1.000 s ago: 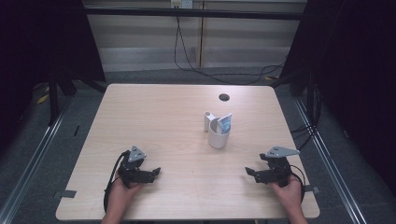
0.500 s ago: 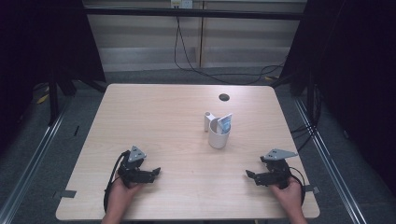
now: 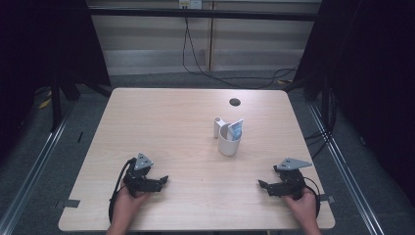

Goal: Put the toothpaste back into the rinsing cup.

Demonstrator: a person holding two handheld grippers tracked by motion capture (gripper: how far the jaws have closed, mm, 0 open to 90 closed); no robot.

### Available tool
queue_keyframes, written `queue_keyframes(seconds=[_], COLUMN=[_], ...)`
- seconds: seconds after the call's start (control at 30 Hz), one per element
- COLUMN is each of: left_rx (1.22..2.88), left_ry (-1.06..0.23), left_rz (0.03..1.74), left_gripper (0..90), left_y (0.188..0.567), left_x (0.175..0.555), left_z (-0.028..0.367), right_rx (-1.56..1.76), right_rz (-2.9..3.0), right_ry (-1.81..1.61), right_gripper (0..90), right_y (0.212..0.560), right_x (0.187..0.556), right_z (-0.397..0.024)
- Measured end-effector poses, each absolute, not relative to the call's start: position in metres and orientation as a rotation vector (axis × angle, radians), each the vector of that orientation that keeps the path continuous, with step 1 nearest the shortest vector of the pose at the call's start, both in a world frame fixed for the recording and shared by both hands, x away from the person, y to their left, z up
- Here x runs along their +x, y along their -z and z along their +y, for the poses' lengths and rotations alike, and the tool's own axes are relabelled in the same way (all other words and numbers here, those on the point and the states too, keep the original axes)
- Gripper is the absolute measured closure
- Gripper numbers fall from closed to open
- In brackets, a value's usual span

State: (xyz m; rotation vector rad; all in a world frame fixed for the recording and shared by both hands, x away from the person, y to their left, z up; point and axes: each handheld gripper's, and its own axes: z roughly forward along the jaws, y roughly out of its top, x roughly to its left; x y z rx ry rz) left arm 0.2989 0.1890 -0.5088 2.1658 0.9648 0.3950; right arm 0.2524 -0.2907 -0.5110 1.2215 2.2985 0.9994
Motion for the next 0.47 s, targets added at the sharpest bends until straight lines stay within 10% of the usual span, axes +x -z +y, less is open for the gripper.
queue_keyframes(seconds=[0.47], left_rx=[2.166], left_ry=[-0.395], left_rz=[0.965], left_gripper=[14.7], left_y=[0.5088], left_x=[0.2989], left_z=[0.189], right_rx=[1.211], right_rz=[2.312], right_ry=[-0.998], right_gripper=[13.0], right_y=[0.5112], right_x=[0.2537], right_z=[-0.2916])
